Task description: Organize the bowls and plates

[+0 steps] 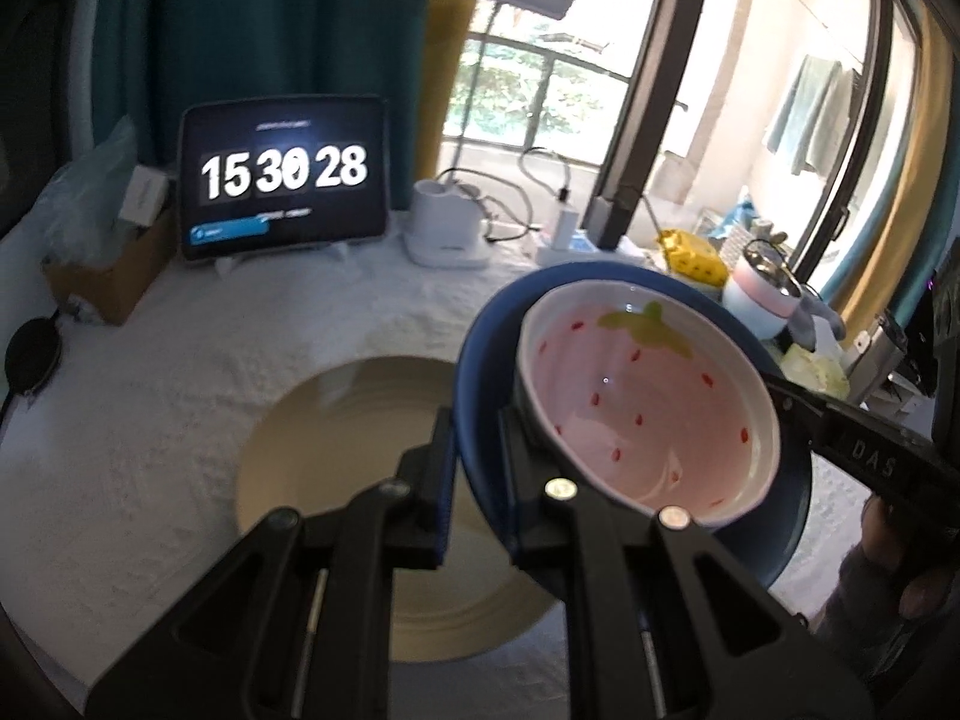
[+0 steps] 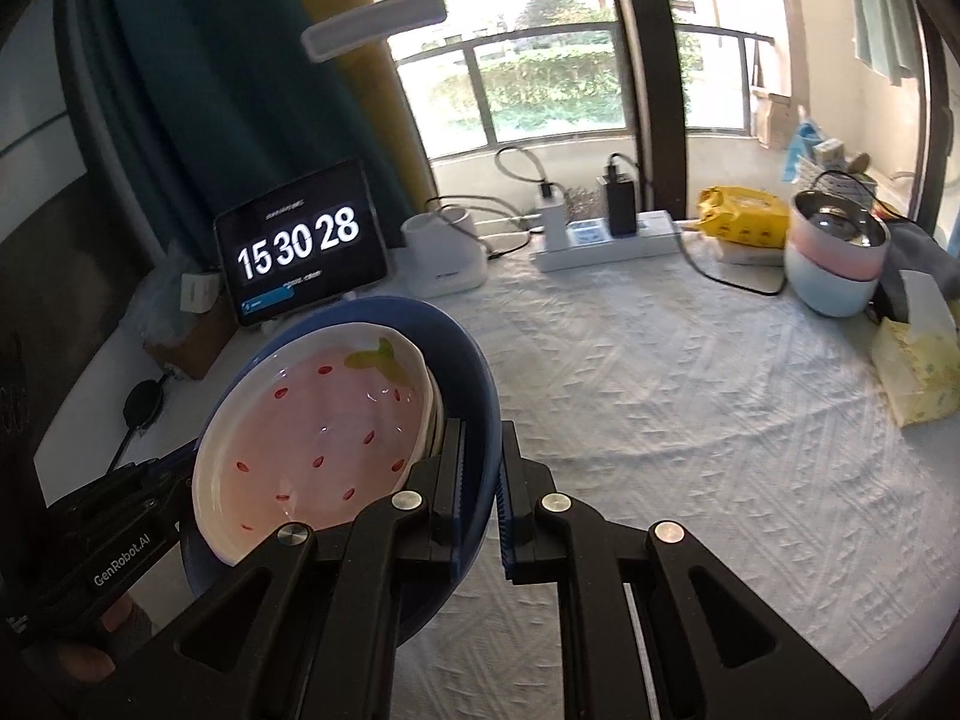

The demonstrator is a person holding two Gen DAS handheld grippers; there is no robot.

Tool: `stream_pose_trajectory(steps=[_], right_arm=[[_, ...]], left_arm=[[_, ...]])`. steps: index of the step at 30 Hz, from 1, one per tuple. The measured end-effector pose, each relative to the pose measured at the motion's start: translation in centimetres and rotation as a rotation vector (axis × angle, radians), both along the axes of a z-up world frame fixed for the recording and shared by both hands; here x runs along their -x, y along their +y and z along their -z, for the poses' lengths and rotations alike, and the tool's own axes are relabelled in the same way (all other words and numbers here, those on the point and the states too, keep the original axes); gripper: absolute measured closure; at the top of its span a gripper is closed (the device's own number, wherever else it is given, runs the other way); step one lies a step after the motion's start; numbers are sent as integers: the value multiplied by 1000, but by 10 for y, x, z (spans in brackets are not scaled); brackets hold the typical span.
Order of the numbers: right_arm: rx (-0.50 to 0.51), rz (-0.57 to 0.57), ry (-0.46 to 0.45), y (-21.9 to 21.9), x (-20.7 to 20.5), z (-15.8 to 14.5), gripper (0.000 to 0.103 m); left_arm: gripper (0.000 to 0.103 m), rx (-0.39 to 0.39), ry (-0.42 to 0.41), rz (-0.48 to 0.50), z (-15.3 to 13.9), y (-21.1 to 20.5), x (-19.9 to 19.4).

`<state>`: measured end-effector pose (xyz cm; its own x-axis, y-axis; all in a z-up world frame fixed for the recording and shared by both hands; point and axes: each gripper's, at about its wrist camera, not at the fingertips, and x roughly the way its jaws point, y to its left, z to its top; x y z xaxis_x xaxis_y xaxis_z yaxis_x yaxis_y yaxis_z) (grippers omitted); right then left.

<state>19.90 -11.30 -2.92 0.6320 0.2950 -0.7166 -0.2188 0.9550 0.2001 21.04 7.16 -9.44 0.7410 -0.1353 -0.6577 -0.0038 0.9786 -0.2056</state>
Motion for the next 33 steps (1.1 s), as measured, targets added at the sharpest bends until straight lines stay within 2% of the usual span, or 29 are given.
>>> stream_pose_trajectory(steps=[14,27,33], right_arm=[[10,-61,54,57,-11,17,92],[17,-65,99,76,-19,35,92],[20,-59,118,76,-24,45,91]], left_arm=[[92,12,33,-68,10,51,6],[92,6,72,-87,23,65,-3],[92,-26,57,-88,22,62,-6]])
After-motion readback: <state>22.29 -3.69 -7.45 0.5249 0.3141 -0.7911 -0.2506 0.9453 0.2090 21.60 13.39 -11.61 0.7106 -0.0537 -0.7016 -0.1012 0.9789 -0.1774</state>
